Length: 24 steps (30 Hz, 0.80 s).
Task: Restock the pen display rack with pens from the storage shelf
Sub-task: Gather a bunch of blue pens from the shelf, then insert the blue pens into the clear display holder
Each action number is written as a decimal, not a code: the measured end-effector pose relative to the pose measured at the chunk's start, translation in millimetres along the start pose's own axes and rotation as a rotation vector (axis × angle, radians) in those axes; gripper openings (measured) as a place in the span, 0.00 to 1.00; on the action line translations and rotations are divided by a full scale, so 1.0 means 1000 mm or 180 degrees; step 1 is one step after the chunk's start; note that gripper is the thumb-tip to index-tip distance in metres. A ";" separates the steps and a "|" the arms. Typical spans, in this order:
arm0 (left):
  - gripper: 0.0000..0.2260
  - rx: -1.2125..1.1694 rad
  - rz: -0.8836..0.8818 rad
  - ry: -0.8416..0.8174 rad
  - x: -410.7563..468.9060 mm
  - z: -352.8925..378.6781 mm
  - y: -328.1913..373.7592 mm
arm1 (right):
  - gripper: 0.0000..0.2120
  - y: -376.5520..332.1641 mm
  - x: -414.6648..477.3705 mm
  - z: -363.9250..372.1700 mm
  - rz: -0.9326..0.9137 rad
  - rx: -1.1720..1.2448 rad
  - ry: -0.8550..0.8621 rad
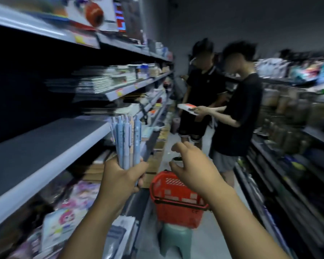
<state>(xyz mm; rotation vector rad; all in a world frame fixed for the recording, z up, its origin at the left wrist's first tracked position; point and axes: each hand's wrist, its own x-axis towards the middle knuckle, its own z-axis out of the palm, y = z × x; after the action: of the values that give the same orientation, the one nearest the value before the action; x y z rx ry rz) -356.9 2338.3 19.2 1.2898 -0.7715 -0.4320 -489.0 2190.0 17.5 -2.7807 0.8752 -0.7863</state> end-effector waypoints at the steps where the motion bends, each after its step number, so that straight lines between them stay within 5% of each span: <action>1: 0.08 -0.0005 0.0003 -0.0097 0.007 0.025 -0.005 | 0.18 0.024 -0.002 -0.008 0.0088 -0.0045 0.0009; 13: 0.07 -0.0280 -0.0211 -0.1151 0.082 0.358 -0.073 | 0.19 0.336 -0.014 -0.099 0.1172 -0.0554 0.0015; 24: 0.07 -0.0247 -0.0343 -0.1832 0.217 0.551 -0.137 | 0.15 0.535 0.061 -0.095 0.1639 -0.0667 0.0051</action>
<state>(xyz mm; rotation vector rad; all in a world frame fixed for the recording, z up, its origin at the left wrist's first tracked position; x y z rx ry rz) -588.1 1776.9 -8.8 1.1444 -1.1526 -0.9350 -763.3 1717.8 -14.5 -2.5156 1.6648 -0.6538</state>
